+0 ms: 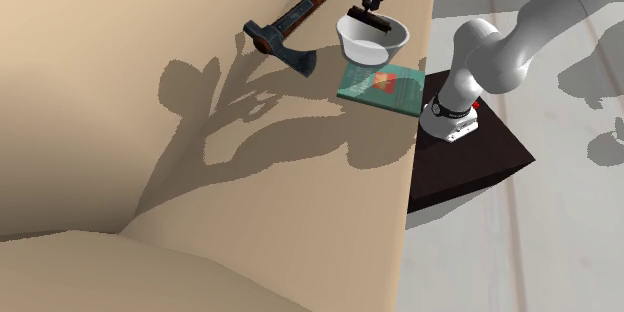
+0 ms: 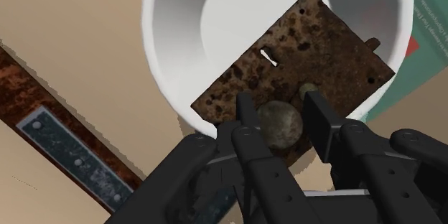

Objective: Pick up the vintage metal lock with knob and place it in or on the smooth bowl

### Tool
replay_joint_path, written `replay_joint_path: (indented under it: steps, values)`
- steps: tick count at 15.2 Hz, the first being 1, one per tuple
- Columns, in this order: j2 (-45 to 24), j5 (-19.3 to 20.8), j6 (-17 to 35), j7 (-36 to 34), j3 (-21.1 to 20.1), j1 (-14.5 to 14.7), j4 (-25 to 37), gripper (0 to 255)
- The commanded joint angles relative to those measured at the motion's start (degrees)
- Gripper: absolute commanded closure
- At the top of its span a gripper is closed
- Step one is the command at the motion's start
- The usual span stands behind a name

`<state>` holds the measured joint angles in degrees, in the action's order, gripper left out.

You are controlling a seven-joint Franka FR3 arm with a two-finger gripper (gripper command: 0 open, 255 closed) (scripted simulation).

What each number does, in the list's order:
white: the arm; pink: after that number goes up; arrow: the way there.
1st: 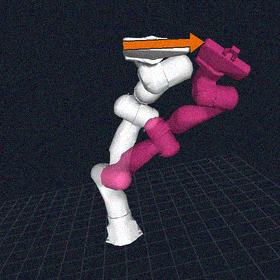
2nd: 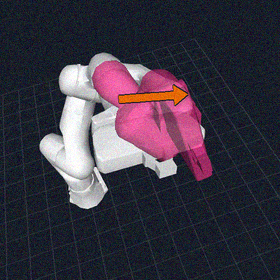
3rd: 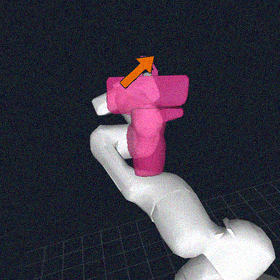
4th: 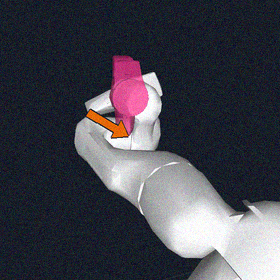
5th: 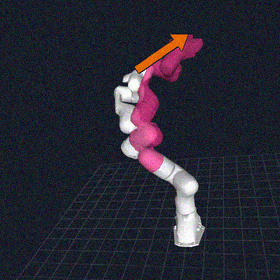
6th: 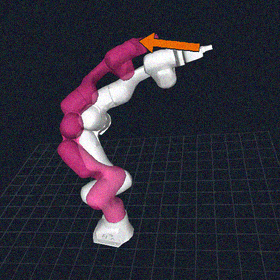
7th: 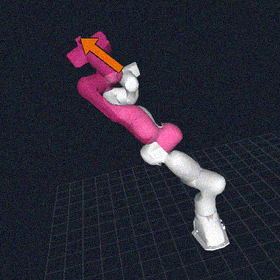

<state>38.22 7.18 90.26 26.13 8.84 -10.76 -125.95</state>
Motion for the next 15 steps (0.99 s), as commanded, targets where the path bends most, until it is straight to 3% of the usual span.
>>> replay_joint_path:
  steps: [1,10,11,15]
  values:
    - [0.59,0.13,1.53,-0.08,0.11,-0.08,-2.09,255]
    - [0.8,0.2,2.32,-0.12,0.16,-0.11,-3.1,255]
    - [0.8,0.2,2.32,-0.12,0.16,-0.11,-3.1,0]
    - [0.81,0.2,2.32,-0.13,0.16,-0.11,-3.1,0]
